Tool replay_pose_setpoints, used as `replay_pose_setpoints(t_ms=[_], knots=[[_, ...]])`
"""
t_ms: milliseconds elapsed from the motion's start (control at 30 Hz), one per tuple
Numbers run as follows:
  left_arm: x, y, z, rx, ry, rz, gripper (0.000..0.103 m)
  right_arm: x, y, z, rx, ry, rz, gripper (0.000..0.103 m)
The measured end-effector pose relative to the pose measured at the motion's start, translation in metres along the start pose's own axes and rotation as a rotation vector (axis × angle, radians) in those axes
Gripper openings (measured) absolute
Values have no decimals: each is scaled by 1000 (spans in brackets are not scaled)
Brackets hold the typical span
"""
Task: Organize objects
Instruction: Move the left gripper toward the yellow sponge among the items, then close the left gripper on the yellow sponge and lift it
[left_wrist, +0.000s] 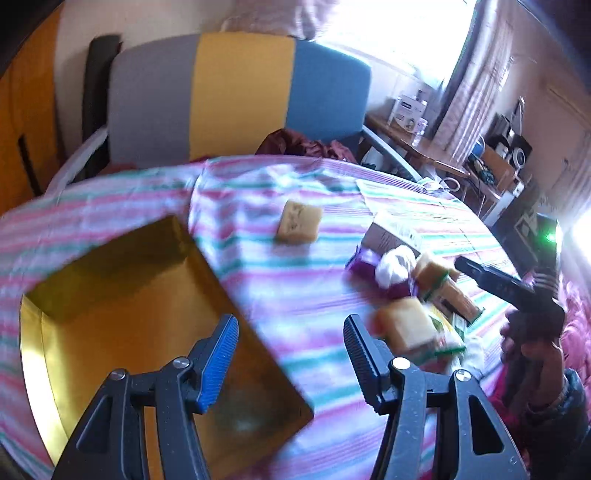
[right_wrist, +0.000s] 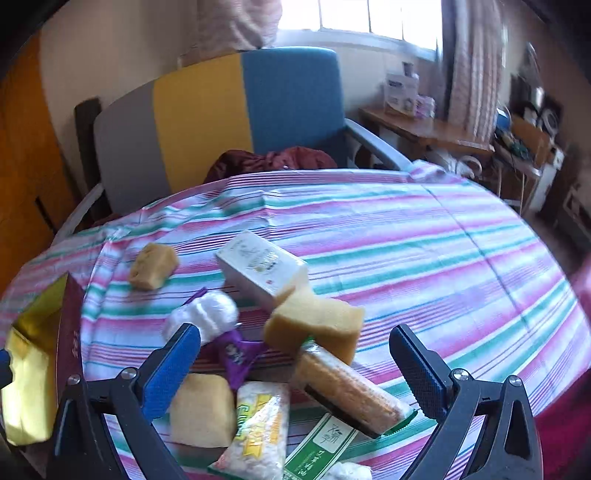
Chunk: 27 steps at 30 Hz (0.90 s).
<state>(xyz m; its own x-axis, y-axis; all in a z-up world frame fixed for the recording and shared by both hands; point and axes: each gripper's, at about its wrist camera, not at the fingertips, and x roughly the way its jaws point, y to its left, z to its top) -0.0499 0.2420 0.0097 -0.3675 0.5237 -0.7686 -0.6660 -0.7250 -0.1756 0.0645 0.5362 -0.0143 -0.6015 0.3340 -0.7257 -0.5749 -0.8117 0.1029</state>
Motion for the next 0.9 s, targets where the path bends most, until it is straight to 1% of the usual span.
replay_pose_setpoints(t_ms=[33,100,167,300,400,467,600,800,833,900], knots=[[9,-4,8,8,3,7,60,2,-5,0,29,9,13,103],[25,-12,21,10,26,-1,60,3,-12,3,72,12,33,103],[47,-19,33,19,64,-5,60,3,-14,4,86,5,44,103],[97,-31,58,36,137,23,60,3,-19,3,125,20,88,103],[130,-34,74,36,176,26,60,4,-20,4,136,25,112,103],[147,-35,81,40,191,39,61,5,-20,4,135,29,123,103],[182,-35,94,56,244,67,62,8,-19,5,135,38,149,103],[216,-36,108,86,260,108,62,8,-22,7,152,38,176,103],[220,-36,109,92,259,120,64,9,-23,7,156,41,181,103],[229,-36,111,115,256,162,65,10,-23,7,158,46,184,103]])
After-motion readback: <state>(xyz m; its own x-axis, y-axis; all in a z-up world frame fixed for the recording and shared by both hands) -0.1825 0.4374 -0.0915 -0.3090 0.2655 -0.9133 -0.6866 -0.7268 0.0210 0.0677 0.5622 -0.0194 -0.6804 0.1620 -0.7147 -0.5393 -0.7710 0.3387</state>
